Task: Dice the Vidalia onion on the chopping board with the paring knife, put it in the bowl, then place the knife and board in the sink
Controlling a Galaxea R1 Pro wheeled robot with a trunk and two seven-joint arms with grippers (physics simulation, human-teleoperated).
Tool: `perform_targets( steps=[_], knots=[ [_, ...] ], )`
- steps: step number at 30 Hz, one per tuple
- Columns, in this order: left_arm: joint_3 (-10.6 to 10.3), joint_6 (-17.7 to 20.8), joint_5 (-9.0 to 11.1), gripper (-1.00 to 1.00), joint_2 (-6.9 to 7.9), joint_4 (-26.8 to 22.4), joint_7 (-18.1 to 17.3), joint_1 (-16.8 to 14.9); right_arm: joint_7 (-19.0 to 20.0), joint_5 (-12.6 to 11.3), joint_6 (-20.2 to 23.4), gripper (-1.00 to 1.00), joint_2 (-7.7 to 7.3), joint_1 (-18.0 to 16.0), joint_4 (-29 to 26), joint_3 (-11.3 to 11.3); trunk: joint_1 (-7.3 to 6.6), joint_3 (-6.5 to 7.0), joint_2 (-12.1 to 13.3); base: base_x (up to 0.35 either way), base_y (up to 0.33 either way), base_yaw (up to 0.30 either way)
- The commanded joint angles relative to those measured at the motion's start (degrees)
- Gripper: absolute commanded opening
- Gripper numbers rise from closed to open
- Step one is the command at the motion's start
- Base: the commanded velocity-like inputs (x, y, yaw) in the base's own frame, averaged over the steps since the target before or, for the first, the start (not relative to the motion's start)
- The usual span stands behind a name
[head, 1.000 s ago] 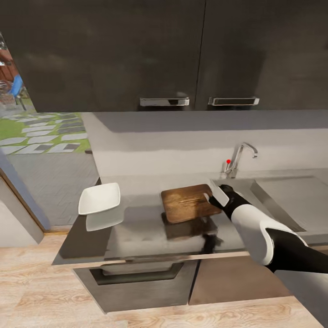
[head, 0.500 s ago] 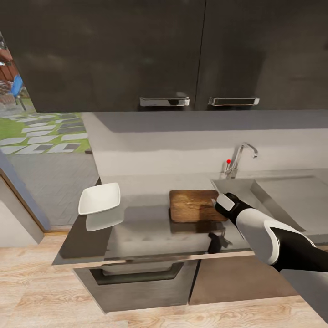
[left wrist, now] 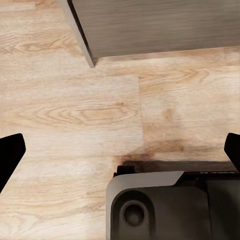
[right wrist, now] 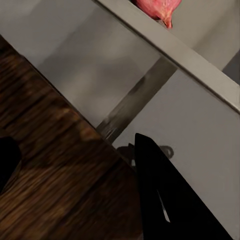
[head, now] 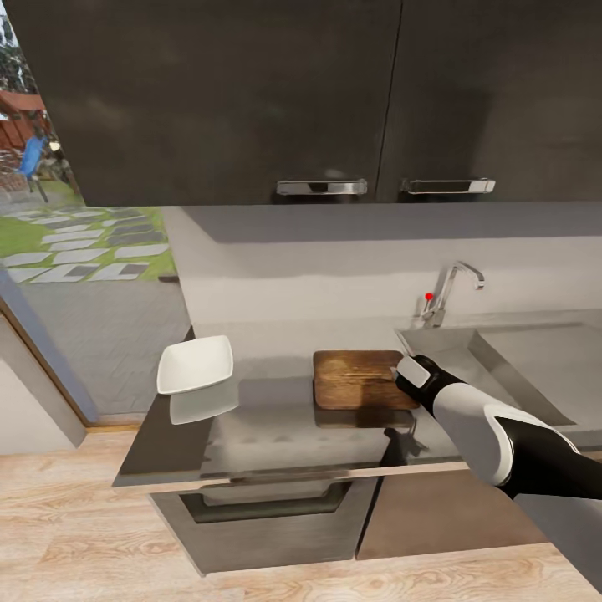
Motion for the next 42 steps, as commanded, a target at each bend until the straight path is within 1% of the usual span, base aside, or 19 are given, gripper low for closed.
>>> perform_targets(
  steps=[1, 14, 22, 25, 32, 33, 42],
  knots=[
    [0.03, -0.13, -0.01, 1.00, 0.00, -0.02, 0.01, -0.02, -0.42, 0.32, 0.52, -1.00, -0.02, -0.03, -0.11, -0.34, 0.03, -0.11, -0.12, 0.000, 0.007, 0.000],
    [0.03, -0.13, -0.01, 1.00, -0.01, -0.02, 0.01, -0.02, -0.48, 0.34, 0.22, -1.00, -0.12, 0.05, 1.73, -0.34, 0.03, -0.11, -0.12, 0.000, 0.001, 0.000],
    [0.03, -0.13, -0.01, 1.00, -0.01, -0.02, 0.01, -0.02, -0.48, 0.32, 0.10, -1.00, -0.16, 0.14, 1.78, -0.34, 0.03, -0.11, -0.12, 0.000, 0.000, 0.000],
    [0.03, -0.13, -0.01, 1.00, -0.01, -0.02, -0.02, -0.02, -0.48, 0.39, -1.02, -1.00, -0.16, 0.15, 1.78, -0.34, 0.03, -0.11, -0.12, 0.000, 0.000, 0.000],
    [0.03, -0.13, -0.01, 1.00, 0.00, -0.02, 0.01, -0.02, -0.48, 0.41, -1.28, -1.00, -0.16, 0.14, 1.80, -0.34, 0.03, -0.11, -0.12, 0.000, 0.000, 0.000],
    [0.03, -0.13, -0.01, 1.00, 0.01, -0.02, 0.01, -0.02, -0.48, 0.40, -1.28, 1.00, -0.16, 0.14, 1.79, -0.34, 0.03, -0.11, -0.12, 0.000, 0.000, 0.000],
    [0.03, -0.13, -0.01, 1.00, -0.01, -0.02, 0.00, -0.02, -0.48, 0.41, -1.29, 1.00, -0.10, 0.15, 1.79, -0.32, 0.03, -0.11, -0.12, 0.000, 0.000, 0.000]
  ],
)
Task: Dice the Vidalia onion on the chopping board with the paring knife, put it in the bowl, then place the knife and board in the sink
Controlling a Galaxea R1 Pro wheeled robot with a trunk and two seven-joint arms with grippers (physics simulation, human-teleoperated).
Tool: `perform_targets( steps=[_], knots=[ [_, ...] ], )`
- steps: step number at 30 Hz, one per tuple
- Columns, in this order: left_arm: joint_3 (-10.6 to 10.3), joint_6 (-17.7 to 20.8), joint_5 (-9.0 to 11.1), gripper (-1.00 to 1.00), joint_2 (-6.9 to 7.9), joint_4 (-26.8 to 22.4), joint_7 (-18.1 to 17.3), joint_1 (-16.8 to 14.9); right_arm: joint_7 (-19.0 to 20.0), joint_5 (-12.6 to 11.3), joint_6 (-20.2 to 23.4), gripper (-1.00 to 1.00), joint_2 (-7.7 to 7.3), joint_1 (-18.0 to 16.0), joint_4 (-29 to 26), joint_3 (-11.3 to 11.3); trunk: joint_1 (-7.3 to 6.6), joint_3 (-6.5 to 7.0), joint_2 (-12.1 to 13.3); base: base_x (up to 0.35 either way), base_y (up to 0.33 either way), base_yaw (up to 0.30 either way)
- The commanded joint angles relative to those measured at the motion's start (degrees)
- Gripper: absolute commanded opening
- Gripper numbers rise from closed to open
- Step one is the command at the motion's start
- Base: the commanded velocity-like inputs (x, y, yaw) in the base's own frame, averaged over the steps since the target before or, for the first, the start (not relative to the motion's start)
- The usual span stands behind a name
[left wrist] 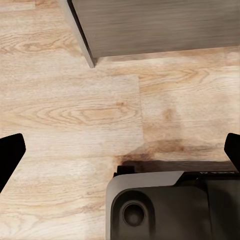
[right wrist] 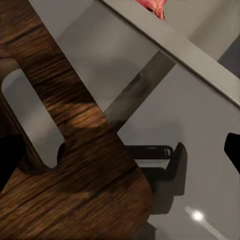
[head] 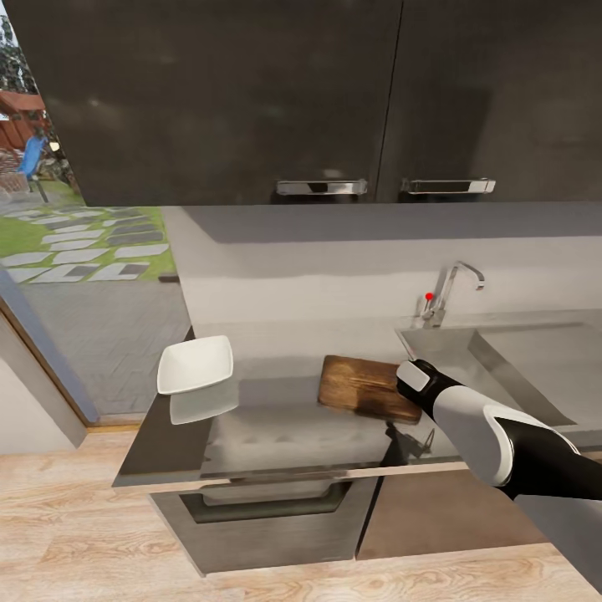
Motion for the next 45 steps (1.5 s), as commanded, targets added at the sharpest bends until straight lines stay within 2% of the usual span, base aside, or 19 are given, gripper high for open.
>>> perform_targets(
  steps=[1, 23, 29, 33, 38, 40, 45],
  knots=[
    [0.03, -0.13, -0.01, 1.00, 0.00, -0.02, 0.01, -0.02, -0.21, 0.54, 0.59, 1.00, 0.01, -0.03, -0.11, -0.45, 0.03, -0.11, -0.11, 0.000, 0.000, 0.000],
    [0.03, -0.13, -0.01, 1.00, 0.00, -0.01, -0.01, -0.02, -0.18, 0.48, 0.51, 1.00, 0.10, -0.02, -1.37, -0.15, 0.03, -0.11, -0.11, 0.000, 0.000, 0.000],
    [0.03, -0.13, -0.01, 1.00, 0.00, -0.01, 0.00, -0.02, -0.20, 0.54, 0.87, 1.00, 0.16, -0.01, -3.15, -0.07, 0.03, -0.11, -0.11, 0.000, 0.000, 0.000],
    [0.03, -0.13, -0.01, 1.00, 0.00, 0.02, 0.01, -0.02, -0.21, 1.72, 1.46, 1.00, 0.28, -0.01, -5.63, -0.04, 0.03, -0.11, -0.11, 0.000, 0.000, 0.000],
    [0.03, -0.13, -0.01, 1.00, 0.00, 0.01, 0.01, -0.02, -0.19, 4.89, 4.32, 1.00, 0.75, 0.01, -9.97, -0.01, 0.03, -0.11, -0.11, 0.000, 0.000, 0.000],
    [0.03, -0.13, -0.01, 1.00, 0.00, 0.00, 0.02, -0.02, -0.09, 6.15, 7.54, 1.00, 1.06, -0.01, -13.93, 0.11, 0.03, -0.11, -0.11, 0.000, 0.000, 0.000],
    [0.03, -0.13, -0.01, 1.00, 0.01, 0.01, 0.02, -0.02, 0.46, 6.90, 13.92, 1.00, 2.63, 0.01, -21.07, 0.21, 0.03, -0.11, -0.11, 0.000, 0.000, 0.000]
  ],
)
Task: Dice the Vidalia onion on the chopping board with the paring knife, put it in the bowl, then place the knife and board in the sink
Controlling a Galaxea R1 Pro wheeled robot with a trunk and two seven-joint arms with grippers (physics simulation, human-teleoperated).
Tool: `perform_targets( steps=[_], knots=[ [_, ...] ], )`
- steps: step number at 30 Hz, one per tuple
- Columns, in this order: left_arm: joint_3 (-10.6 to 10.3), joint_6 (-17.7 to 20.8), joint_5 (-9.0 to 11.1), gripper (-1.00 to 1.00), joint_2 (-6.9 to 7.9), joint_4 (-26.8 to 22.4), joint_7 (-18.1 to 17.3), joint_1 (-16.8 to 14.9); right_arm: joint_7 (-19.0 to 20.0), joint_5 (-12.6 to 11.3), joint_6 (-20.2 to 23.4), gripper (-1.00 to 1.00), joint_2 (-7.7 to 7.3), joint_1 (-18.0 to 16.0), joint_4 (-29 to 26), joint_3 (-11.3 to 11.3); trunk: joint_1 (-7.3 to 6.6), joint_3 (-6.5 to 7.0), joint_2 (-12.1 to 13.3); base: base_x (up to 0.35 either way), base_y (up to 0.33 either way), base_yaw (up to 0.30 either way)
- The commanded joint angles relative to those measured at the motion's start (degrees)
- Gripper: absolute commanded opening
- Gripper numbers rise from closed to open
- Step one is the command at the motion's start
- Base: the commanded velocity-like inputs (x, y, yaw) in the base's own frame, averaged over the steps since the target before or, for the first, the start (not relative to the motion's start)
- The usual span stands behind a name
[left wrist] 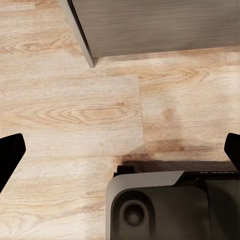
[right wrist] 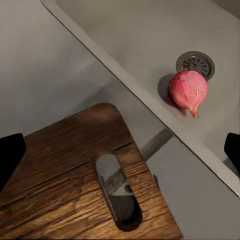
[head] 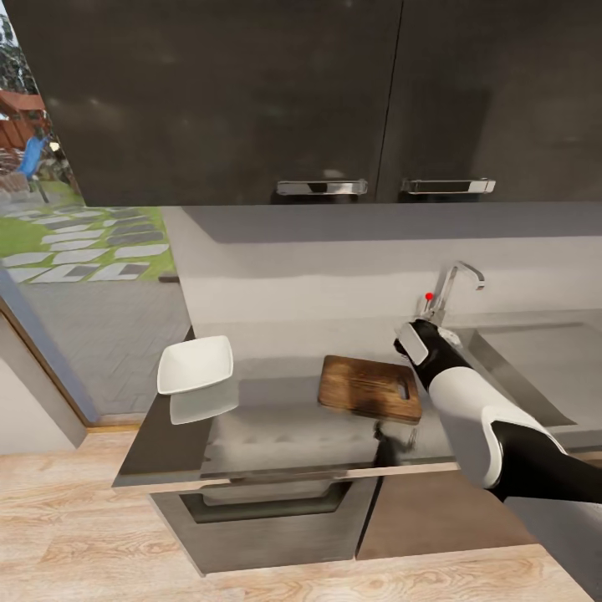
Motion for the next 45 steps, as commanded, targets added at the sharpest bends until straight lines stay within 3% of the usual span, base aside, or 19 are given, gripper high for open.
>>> perform_targets(
  steps=[1, 5, 9, 12, 22, 26, 30, 33, 36, 41, 45],
  knots=[
    [0.03, -0.13, -0.01, 1.00, 0.00, -0.04, 0.01, -0.02, -0.11, -0.39, 1.28, 1.00, 0.35, -0.03, -1.56, 0.06, 0.04, -0.12, -0.11, 0.000, 0.000, 0.000],
    [0.03, -0.13, -0.01, 1.00, -0.01, 0.00, 0.01, -0.02, 1.56, -0.26, 2.58, 1.00, 0.81, -0.02, -3.33, 1.17, 0.04, -0.12, -0.11, 0.000, 0.000, 0.000],
    [0.03, -0.13, -0.01, 1.00, -0.01, 0.02, -0.01, -0.02, 6.90, 0.55, 3.03, 1.00, 0.91, 0.00, -3.99, 6.74, 0.04, -0.12, -0.11, 0.000, 0.000, 0.000],
    [0.03, -0.13, -0.01, 1.00, -0.01, 0.02, -0.02, -0.02, 9.85, 0.97, 3.07, 1.00, 0.90, 0.00, -4.01, 9.30, 0.04, -0.12, -0.11, 0.000, 0.000, 0.000],
    [0.03, -0.13, -0.01, 1.00, -0.01, 0.02, 0.01, -0.02, 16.15, 1.64, 2.21, 1.00, 0.93, 0.61, -4.19, 11.48, 0.04, -0.12, -0.11, 0.000, 0.000, 0.000],
    [0.03, -0.13, -0.01, 1.00, 0.01, 0.02, 0.00, -0.02, 21.31, 5.04, -2.19, 1.00, 0.92, 1.87, -4.26, 13.28, 0.04, -0.12, -0.11, 0.000, 0.000, 0.000],
    [0.03, -0.13, -0.01, 1.00, 0.01, 0.02, 0.01, -0.02, 24.51, 11.93, -9.78, 1.00, 1.13, 4.69, -4.34, 14.95, 0.04, -0.12, -0.11, 0.000, 0.000, 0.000],
    [0.03, -0.13, -0.01, 1.00, 0.01, 0.02, 0.01, -0.02, 25.54, 15.14, -15.38, 1.00, 1.18, 7.38, -4.38, 15.38, 0.04, -0.12, -0.11, 0.000, 0.000, 0.000],
    [0.03, -0.13, -0.01, 1.00, 0.00, 0.11, 0.01, -0.02, 29.16, 16.67, -21.87, 1.00, 1.10, 11.65, -4.46, 15.55, 0.04, -0.12, -0.11, 0.000, 0.000, 0.000],
    [0.03, -0.13, -0.01, 1.00, 0.02, 0.18, 0.01, -0.02, 34.14, 17.18, -26.63, 1.00, 0.98, 15.15, -5.74, 15.58, 0.04, -0.12, -0.11, 0.000, 0.000, 0.000],
    [0.03, -0.13, -0.01, 1.00, 0.00, 0.19, -0.01, -0.02, 35.42, 17.31, -28.96, 1.00, 0.86, 20.32, -13.32, 15.58, 0.04, -0.12, -0.11, 0.000, 0.000, 0.000]
  ],
)
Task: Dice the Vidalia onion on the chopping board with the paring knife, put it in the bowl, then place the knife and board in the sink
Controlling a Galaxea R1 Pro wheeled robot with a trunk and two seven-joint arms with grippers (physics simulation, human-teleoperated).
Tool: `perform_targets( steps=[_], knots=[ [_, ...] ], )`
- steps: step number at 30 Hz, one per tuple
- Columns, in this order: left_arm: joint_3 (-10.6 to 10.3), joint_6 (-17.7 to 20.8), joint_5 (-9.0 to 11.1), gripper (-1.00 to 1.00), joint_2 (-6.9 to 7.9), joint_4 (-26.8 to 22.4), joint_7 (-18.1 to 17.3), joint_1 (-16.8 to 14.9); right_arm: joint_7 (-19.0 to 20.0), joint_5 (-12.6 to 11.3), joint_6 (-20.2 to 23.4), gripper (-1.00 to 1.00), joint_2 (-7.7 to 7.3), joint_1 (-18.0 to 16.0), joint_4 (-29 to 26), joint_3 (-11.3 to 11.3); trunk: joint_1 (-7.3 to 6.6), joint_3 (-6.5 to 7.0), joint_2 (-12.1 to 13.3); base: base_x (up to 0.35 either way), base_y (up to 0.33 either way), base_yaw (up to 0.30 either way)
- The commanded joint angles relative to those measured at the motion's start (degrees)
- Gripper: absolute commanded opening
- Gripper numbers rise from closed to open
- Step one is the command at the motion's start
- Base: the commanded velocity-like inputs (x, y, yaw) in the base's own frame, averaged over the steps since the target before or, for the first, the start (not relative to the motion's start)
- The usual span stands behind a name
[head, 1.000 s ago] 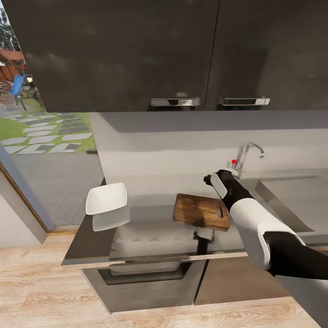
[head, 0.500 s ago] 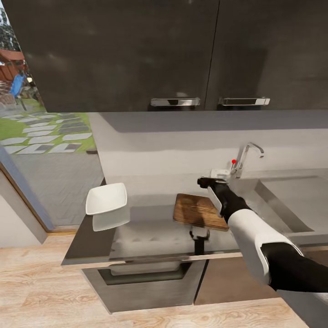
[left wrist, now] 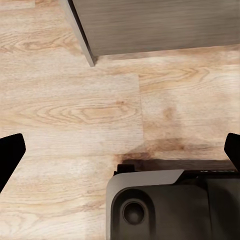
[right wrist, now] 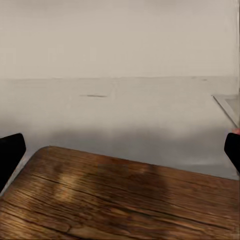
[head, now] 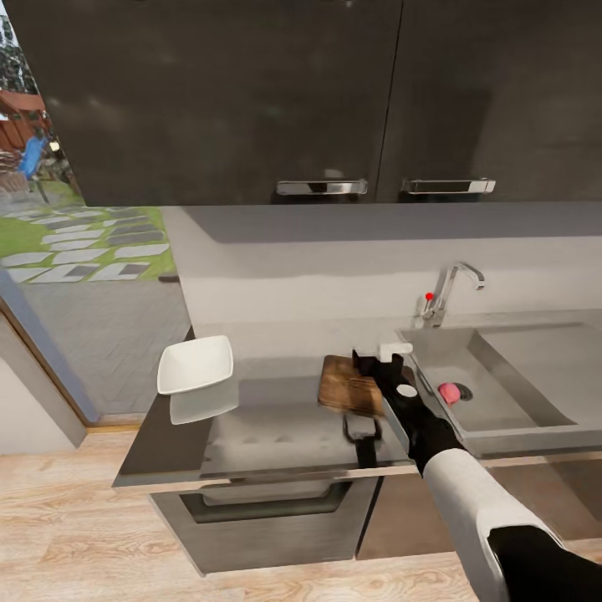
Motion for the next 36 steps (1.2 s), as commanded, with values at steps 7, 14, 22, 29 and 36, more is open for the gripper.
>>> perform_targets(
  steps=[7, 14, 22, 29, 36],
  knots=[
    [0.03, -0.14, -0.09, 1.00, 0.06, -0.05, 0.02, -0.02, -0.13, -0.03, 1.55, 1.00, 0.05, 4.79, -12.56, 0.20, 0.03, -0.11, -0.11, 0.000, 0.000, 0.000],
    [0.03, -0.14, -0.10, 1.00, 0.06, -0.06, 0.02, -0.02, -0.13, 0.09, 6.63, 1.00, -0.17, 14.83, -29.89, 0.20, 0.03, -0.11, -0.11, 0.000, 0.000, 0.000],
    [0.03, -0.14, -0.10, 1.00, 0.07, -0.07, 0.02, -0.02, -0.07, 0.21, 8.32, 1.00, -0.44, 26.87, -42.56, 0.20, 0.03, -0.11, -0.11, 0.000, 0.000, 0.000],
    [0.10, -0.14, -0.10, 1.00, 0.07, -0.32, 0.02, -0.02, -0.02, 0.23, 7.80, 1.00, -0.77, 31.72, -44.07, 0.15, 0.03, -0.11, -0.11, 0.000, 0.000, 0.000],
    [0.11, -0.14, -0.10, 1.00, 0.01, -0.43, 0.02, -0.02, -0.02, 2.14, 7.82, 1.00, -0.75, 33.38, -44.15, 0.17, 0.03, -0.11, -0.11, -0.062, -0.009, 0.000]
  ],
)
